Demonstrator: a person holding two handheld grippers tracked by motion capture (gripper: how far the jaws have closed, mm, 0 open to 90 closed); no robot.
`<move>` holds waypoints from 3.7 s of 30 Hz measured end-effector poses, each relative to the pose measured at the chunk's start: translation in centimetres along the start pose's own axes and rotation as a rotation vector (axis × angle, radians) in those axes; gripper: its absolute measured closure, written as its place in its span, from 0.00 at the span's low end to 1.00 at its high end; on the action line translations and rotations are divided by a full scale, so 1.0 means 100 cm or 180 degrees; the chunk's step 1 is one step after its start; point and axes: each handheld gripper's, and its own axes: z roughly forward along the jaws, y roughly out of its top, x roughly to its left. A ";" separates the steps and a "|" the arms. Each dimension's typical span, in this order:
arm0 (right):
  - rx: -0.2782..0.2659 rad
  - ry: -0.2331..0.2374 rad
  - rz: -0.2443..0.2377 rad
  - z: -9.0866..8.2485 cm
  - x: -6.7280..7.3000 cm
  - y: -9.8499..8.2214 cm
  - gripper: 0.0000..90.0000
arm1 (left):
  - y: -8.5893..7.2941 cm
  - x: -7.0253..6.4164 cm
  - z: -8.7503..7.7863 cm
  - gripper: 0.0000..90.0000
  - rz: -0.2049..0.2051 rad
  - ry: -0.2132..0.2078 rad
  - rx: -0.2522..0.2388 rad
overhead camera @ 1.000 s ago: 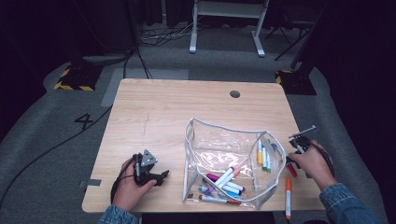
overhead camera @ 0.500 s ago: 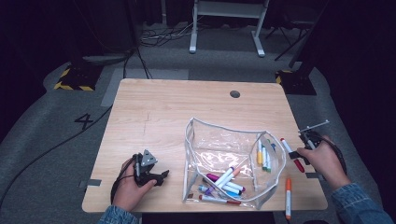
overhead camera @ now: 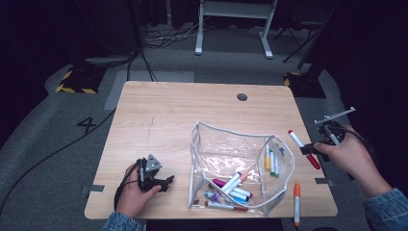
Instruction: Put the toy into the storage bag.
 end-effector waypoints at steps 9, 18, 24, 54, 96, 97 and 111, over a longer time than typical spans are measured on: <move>-0.0108 0.0066 -0.0281 -0.033 0.033 0.018 0.86 | 0.000 0.000 0.000 0.21 0.0010 -0.0004 0.0014; -0.0185 0.0154 -0.0646 -0.056 0.077 0.035 0.86 | 0.000 0.001 0.000 0.21 0.0060 0.0049 -0.0001; -0.0136 0.0317 -0.0995 -0.046 0.117 0.045 0.86 | 0.000 0.001 0.000 0.21 0.0047 0.0027 0.0004; 0.0851 0.0682 -0.2011 0.078 0.209 0.051 0.86 | 0.000 0.000 0.000 0.21 0.0005 0.0005 0.0011; -0.0102 0.0624 -0.1360 -0.001 0.169 0.054 0.57 | 0.000 0.000 0.000 0.20 0.0012 0.0003 0.0013; -0.0138 0.0601 -0.1326 -0.008 0.165 0.052 0.57 | 0.000 0.000 0.000 0.20 0.0014 0.0002 0.0013; -0.0373 0.0293 -0.0588 -0.058 0.088 -0.002 0.58 | 0.000 0.000 0.000 0.20 0.0014 0.0002 0.0012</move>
